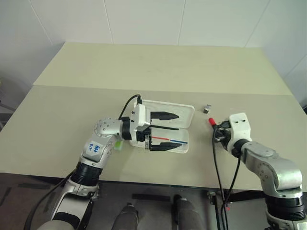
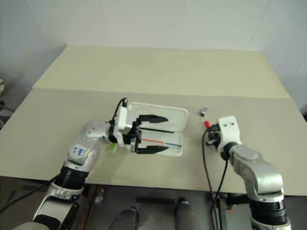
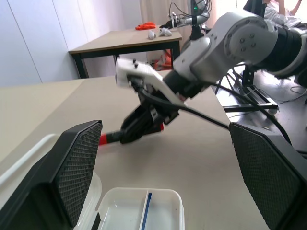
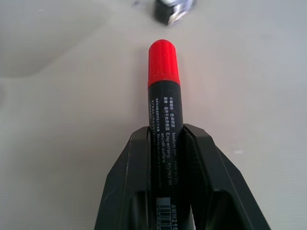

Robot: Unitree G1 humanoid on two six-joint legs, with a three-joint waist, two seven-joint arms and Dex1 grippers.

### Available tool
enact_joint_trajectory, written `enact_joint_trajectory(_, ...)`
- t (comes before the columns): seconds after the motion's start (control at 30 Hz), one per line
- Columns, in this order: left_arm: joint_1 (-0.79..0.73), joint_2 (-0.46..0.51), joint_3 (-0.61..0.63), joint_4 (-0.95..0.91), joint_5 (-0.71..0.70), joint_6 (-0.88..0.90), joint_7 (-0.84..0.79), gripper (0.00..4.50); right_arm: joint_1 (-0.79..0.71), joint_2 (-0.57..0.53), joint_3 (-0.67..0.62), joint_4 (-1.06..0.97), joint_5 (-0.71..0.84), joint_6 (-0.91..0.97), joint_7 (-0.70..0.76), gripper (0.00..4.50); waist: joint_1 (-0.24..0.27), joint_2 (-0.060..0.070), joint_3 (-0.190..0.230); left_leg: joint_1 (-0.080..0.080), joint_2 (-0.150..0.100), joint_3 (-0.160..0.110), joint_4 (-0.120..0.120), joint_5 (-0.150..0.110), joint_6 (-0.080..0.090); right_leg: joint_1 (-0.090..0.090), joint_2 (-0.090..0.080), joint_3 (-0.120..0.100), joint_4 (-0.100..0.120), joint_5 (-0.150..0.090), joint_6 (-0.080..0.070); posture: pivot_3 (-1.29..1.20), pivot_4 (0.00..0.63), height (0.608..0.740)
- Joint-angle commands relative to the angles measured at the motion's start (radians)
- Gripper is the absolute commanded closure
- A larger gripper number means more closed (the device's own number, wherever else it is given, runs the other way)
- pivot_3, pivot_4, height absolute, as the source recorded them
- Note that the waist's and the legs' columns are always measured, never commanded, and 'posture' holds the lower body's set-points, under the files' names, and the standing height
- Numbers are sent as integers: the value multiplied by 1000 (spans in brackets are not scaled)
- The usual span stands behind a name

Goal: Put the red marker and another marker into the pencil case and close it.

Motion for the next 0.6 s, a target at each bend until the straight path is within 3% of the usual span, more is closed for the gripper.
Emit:
enact_joint_trajectory(0.03, -36, 6, 17, 7, 5, -32, -6, 0, -22, -63, -37, -72, 11, -54, 76, 3917, -1, 0, 0, 0, 0, 0, 0, 0, 0, 0, 0, 0, 0, 0, 0, 0, 150, 740)
enact_joint_trajectory(0.3, -68, 32, 48, 59, -6, -54, -18, 0, 8, -272, -55, -211, 126, -26, 325, 3917, 1, 0, 0, 0, 0, 0, 0, 0, 0, 0, 0, 0, -2, 0, 0, 0, 150, 740)
enact_joint_trajectory(0.6, -21, 105, 93, 54, -35, -68, -84, 0, 25, -416, 0, -313, 253, -7, 511, 3917, 2, 0, 0, 0, 0, 0, 0, 0, 0, 0, 0, 0, -4, 0, 1, 0, 150, 740)
